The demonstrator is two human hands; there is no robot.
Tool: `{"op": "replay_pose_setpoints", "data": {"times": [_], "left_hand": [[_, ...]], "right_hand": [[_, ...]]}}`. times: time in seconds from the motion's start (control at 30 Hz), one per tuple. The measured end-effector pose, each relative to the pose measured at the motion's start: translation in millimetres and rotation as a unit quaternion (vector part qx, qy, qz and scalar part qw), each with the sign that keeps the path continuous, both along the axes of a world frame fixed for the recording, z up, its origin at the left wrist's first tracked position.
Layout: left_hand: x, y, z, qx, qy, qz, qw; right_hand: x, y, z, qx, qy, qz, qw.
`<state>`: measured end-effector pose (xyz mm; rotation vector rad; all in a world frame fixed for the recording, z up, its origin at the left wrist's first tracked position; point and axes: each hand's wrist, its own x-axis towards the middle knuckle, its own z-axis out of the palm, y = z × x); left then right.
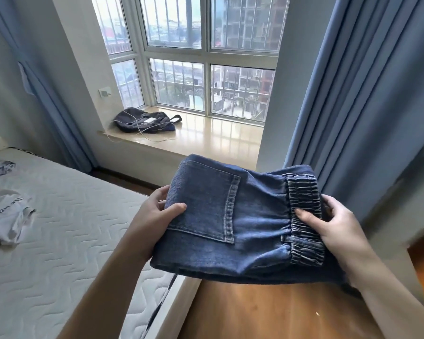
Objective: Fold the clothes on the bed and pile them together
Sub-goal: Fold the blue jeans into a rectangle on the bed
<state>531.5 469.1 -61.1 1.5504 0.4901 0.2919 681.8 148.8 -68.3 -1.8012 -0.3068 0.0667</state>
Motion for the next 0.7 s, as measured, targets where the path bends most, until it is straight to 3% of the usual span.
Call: {"op": "replay_pose_setpoints", "data": {"times": [0.4,0.7], "left_hand": [[100,61,-32,-0.033,0.005,-0.019,0.999],[228,50,-54,-0.031,0.023,0.009,0.999]], "right_hand": [[94,48,-24,0.031,0.030,-0.011,0.999],[234,48,-59,0.060,0.064,0.013,0.996]]}}
